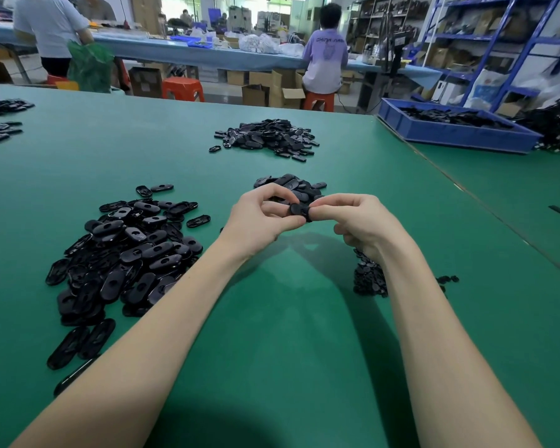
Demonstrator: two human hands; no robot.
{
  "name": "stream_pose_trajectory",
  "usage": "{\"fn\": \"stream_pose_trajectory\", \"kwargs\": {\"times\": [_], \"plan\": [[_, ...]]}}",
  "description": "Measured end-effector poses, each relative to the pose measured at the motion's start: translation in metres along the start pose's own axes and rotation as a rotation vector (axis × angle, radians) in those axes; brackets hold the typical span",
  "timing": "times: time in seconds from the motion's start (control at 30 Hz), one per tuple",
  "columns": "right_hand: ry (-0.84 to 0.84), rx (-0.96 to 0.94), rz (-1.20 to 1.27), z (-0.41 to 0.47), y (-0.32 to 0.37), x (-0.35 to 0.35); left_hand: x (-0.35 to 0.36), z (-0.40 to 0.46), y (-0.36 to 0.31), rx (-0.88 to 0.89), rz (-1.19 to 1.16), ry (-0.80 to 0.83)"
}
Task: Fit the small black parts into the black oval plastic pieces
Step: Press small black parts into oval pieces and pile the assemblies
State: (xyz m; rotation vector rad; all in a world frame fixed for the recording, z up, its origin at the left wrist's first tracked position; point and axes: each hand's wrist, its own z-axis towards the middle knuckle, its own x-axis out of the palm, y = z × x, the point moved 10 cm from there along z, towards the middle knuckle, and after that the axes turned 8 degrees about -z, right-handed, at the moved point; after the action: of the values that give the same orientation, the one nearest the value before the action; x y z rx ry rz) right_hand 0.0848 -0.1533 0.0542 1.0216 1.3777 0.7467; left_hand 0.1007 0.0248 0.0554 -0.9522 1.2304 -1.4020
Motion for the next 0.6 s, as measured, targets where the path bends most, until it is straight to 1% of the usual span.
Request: {"fn": "stream_pose_trajectory", "kwargs": {"times": [0.23,0.6], "plan": [[0.043,0.038,0.038,0.002,-0.006,0.004,0.003,-0.001,-0.012,0.122,0.091,0.003],[0.036,0.058,0.014,0.003,-0.009,0.002,0.002,-0.001,-0.015,0.156,0.145,-0.007]]}}
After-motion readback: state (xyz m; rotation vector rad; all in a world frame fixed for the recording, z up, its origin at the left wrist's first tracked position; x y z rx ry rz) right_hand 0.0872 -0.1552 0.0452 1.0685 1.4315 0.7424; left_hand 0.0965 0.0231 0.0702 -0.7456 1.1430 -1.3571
